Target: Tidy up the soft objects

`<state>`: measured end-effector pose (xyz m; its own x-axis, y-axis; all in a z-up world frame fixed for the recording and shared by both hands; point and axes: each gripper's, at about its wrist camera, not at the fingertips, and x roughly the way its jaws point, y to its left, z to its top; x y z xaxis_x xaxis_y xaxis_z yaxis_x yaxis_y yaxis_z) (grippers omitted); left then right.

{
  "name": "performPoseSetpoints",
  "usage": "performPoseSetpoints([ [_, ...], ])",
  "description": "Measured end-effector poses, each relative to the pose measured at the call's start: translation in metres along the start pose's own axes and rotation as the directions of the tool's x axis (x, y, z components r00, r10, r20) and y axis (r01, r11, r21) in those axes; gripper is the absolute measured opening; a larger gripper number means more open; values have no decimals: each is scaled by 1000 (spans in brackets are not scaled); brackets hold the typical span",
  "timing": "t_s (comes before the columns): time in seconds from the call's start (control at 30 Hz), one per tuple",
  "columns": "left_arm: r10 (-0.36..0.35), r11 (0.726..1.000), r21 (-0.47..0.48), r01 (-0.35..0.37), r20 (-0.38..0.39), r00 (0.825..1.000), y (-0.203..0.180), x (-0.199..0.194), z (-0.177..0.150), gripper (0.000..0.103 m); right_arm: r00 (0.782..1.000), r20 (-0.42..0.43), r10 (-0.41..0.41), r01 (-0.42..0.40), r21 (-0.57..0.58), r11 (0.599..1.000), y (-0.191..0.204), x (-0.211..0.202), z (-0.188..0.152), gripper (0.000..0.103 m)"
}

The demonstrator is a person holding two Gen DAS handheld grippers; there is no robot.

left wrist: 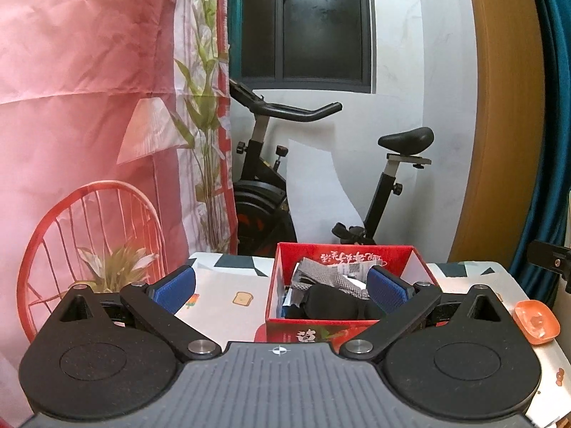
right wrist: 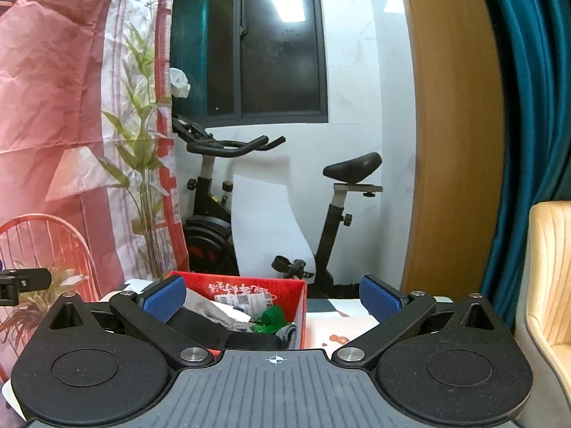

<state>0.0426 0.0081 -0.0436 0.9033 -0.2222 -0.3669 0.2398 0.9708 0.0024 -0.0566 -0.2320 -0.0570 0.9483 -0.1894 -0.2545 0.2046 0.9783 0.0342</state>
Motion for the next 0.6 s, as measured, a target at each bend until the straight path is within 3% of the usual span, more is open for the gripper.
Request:
performPoseSetpoints([
  [0.6, 12, 1000, 0, -12, -10, 1000, 3, -3, -2, 103, 1000, -3, 9, -9, -12, 1000, 5, 2, 1, 103],
])
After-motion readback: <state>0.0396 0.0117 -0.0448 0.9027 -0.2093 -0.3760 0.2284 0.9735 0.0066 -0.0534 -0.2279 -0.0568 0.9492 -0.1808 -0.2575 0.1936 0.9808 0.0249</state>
